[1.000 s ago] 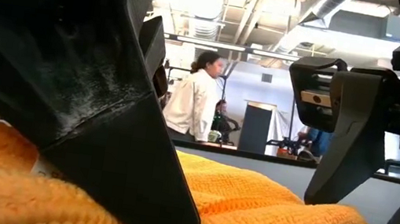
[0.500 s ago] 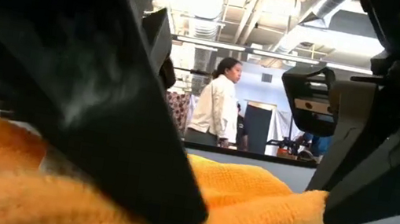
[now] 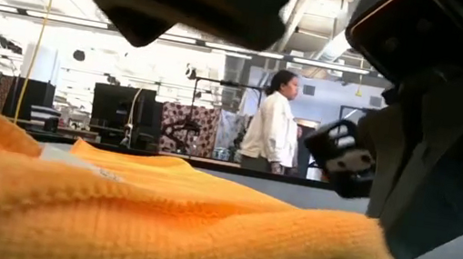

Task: Roll towel into tight, uniform cylinder
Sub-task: Roll the orange microfiber towel

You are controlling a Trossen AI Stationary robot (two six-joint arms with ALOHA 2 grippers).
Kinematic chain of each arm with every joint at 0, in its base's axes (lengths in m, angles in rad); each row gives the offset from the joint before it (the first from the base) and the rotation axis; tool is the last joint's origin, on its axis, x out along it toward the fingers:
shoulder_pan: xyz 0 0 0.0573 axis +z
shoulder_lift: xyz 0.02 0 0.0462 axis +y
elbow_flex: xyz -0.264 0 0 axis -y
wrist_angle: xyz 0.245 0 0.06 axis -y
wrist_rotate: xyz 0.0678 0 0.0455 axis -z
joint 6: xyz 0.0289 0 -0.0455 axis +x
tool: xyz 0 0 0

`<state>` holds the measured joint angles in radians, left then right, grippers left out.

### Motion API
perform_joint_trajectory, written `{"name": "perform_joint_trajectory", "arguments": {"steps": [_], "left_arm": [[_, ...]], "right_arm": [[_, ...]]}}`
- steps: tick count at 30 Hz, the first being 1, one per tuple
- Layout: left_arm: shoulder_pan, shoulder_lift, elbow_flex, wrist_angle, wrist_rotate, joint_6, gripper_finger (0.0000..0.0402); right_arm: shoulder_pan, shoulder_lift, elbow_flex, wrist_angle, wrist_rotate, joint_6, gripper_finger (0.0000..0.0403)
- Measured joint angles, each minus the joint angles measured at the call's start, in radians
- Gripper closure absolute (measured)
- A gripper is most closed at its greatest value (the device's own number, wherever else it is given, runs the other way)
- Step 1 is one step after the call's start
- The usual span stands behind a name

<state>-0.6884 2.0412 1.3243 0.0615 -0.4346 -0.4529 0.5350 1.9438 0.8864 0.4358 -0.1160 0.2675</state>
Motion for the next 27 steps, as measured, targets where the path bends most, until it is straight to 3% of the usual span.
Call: {"name": "perform_joint_trajectory", "arguments": {"steps": [7, 17, 27], "left_arm": [[-0.002, 0.004, 0.000, -0.010, 0.002, 0.008, 0.0354], [-0.030, 0.006, 0.000, -0.048, 0.011, 0.107, 0.0354], [-0.051, 0.075, -0.001, -0.076, 0.015, -0.021, 0.0354]], "right_arm": [[-0.064, -0.002, -0.001, 0.015, -0.224, 0.237, 0.0388], [-0.126, -0.005, 0.001, 0.024, -0.266, 0.369, 0.0388], [-0.122, -0.005, 0.002, 0.012, -0.277, 0.390, 0.0388]]}}
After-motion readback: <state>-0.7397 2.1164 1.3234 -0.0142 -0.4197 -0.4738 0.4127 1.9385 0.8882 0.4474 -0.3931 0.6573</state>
